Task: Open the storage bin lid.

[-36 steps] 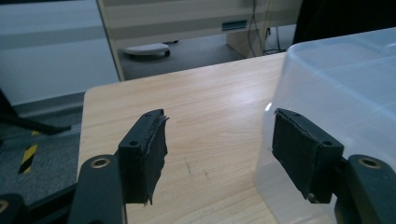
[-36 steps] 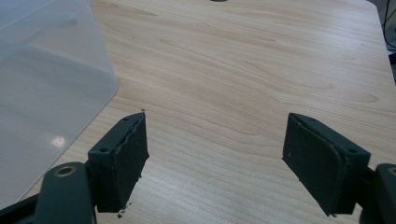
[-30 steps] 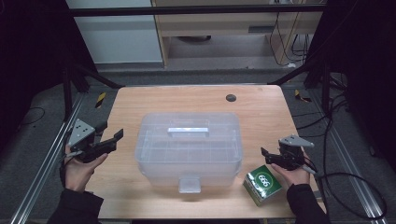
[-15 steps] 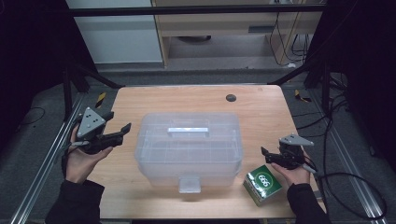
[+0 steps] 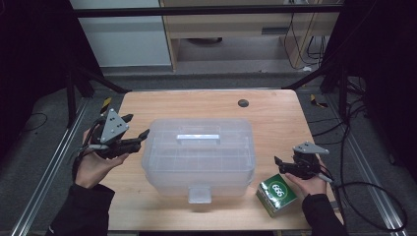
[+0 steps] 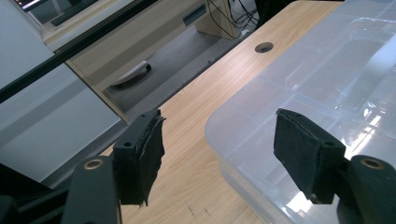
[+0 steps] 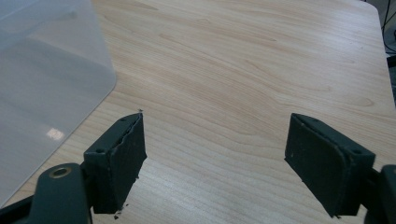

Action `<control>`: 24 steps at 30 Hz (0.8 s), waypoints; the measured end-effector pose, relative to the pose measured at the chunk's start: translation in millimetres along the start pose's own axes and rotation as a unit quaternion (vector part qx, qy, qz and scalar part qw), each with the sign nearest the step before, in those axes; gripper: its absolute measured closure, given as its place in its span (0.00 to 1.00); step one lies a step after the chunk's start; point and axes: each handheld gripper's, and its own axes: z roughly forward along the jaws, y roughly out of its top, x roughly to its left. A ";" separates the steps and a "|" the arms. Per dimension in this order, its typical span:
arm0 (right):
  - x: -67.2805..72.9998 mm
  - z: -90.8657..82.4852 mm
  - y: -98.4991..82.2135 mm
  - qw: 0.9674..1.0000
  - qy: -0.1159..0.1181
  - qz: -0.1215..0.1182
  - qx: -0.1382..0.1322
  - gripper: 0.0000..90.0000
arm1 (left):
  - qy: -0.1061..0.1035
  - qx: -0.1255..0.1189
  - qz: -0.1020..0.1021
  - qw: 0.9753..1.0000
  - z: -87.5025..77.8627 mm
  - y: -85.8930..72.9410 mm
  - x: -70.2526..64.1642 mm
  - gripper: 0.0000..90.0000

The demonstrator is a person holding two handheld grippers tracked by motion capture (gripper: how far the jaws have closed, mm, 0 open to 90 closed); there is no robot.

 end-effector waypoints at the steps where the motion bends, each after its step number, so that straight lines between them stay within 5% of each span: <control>1: 0.2 0.1 0.1 1.000 0.000 0.000 0.001 0.23 | -0.002 0.000 0.003 1.000 -0.3 1.4 -0.5 0.36; 17: 0.6 0.9 0.0 1.000 0.001 -0.003 0.006 0.23 | -0.020 0.019 0.080 0.996 -1.1 16.0 -14.3 0.38; 24: 0.1 1.2 -0.1 1.000 0.001 -0.001 0.006 0.23 | -0.023 0.029 0.121 0.992 -1.8 26.2 -23.3 0.39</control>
